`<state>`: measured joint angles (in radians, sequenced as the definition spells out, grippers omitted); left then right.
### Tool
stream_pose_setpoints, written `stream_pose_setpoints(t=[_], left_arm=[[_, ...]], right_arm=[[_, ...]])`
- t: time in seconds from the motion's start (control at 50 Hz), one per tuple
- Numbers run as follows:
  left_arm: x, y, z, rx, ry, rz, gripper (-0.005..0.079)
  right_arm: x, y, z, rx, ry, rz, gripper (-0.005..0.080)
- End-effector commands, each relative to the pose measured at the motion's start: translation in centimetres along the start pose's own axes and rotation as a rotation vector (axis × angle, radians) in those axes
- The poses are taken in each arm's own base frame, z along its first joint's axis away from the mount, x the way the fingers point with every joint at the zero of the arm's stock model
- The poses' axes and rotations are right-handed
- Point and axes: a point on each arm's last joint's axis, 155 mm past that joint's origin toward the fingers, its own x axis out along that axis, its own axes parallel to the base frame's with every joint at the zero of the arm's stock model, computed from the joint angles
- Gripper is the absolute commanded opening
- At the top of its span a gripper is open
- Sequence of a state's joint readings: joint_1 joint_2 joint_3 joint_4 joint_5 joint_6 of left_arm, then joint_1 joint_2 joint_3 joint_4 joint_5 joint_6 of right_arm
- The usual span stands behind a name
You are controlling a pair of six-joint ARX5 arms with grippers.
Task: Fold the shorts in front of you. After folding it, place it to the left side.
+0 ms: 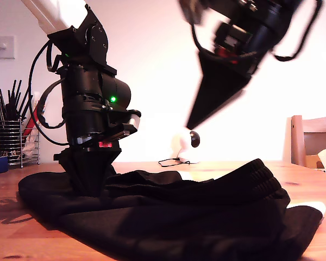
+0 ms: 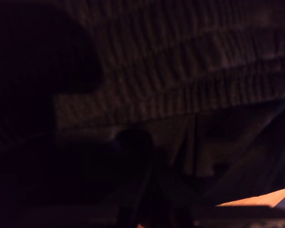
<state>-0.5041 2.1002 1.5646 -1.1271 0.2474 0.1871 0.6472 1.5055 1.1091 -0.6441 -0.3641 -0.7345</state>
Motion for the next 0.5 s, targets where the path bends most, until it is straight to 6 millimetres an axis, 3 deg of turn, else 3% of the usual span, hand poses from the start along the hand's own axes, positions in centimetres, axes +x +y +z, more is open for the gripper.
stream_pose_setpoints(t=[0.0, 0.18, 0.48], left_arm=[[-0.2, -0.5, -0.8, 0.002, 0.012, -0.013, -0.0020], [0.0, -1.2, -1.4, 0.011, 0.039, -0.021, -0.0020], [0.5, -3.3, -1.6, 0.064, 0.065, -0.018, -0.0020]], right_arm=[[0.5, -0.1, 0.3, -0.041, -0.001, -0.015, 0.0318], [1.6, 0.1, -0.1, -0.058, 0.025, -0.006, 0.0347], [4.1, -1.3, -0.5, -0.013, 0.051, -0.046, 0.0429]])
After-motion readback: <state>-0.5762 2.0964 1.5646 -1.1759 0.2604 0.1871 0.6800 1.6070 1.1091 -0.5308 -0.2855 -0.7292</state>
